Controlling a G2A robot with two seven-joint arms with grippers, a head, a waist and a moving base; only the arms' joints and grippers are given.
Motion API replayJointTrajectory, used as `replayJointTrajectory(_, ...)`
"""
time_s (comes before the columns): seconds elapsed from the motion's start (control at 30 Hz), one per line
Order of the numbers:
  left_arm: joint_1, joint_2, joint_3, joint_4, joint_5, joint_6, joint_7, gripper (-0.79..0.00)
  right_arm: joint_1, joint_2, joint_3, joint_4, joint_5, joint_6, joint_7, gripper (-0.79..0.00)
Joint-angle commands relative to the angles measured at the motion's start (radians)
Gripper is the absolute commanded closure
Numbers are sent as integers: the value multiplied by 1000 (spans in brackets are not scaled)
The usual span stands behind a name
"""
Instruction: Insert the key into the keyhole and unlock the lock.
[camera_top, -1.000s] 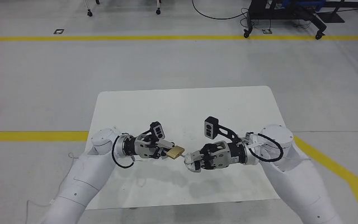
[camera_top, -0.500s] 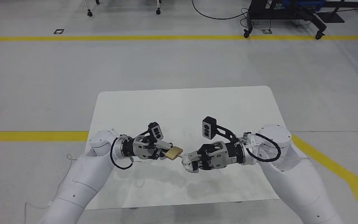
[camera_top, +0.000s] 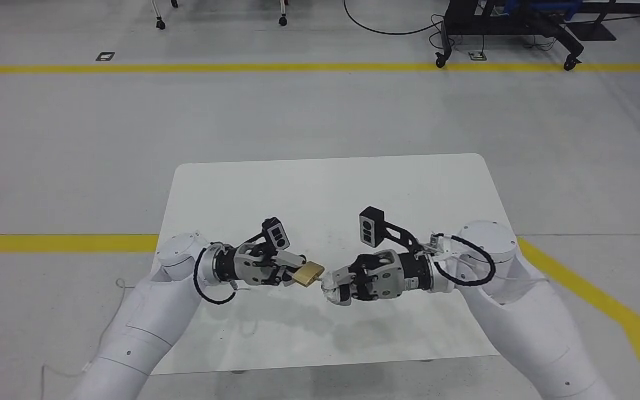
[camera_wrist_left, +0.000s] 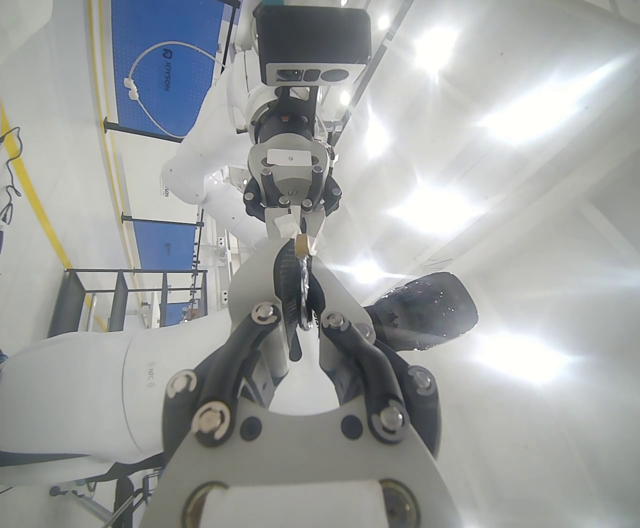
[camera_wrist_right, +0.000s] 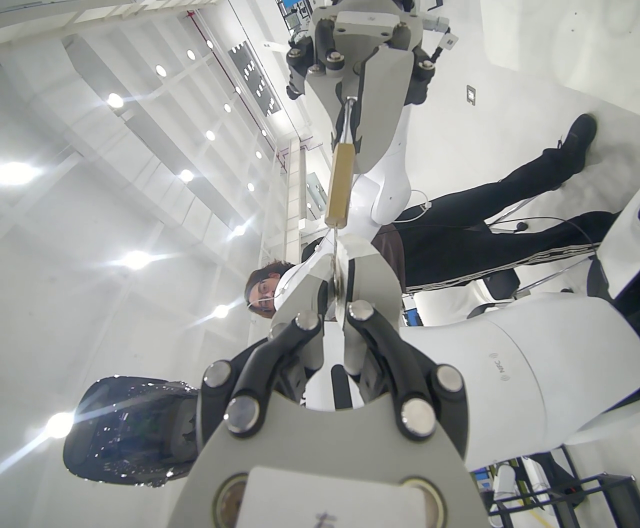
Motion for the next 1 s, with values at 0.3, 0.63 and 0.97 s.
replayJointTrajectory(0.3, 1, 2, -4, 2, -4, -4, 4, 0, 4, 3, -10, -19, -11, 15, -43, 0)
replayJointTrajectory(0.63, 3, 1, -7, 6, -12, -10, 30, 0, -13, 2, -5, -56, 5, 19, -147, 0)
replayJointTrajectory(0.97, 4, 2, -11, 7, -10, -14, 29, 0, -19, 3, -5, -72, 13, 17, -174, -12)
